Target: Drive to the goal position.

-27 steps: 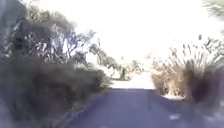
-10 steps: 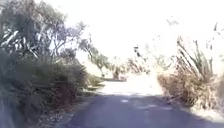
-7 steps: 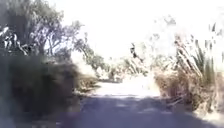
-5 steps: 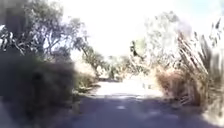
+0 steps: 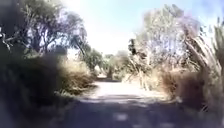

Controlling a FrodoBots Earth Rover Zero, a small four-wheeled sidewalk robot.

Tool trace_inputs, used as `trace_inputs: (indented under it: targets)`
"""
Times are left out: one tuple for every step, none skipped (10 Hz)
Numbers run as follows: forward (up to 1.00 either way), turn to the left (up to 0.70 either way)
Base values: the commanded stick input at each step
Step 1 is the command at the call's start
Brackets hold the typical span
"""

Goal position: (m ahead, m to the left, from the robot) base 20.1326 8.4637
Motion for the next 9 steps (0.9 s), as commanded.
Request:
trace_inputs:
  targets:
    - [1.0,0.0]
    - [1.0,0.0]
    - [1.0,0.0]
    - [1.0,0.0]
    - [1.0,0.0]
    - [1.0,0.0]
    - [1.0,0.0]
    - [1.0,0.38]
    - [1.0,0.24]
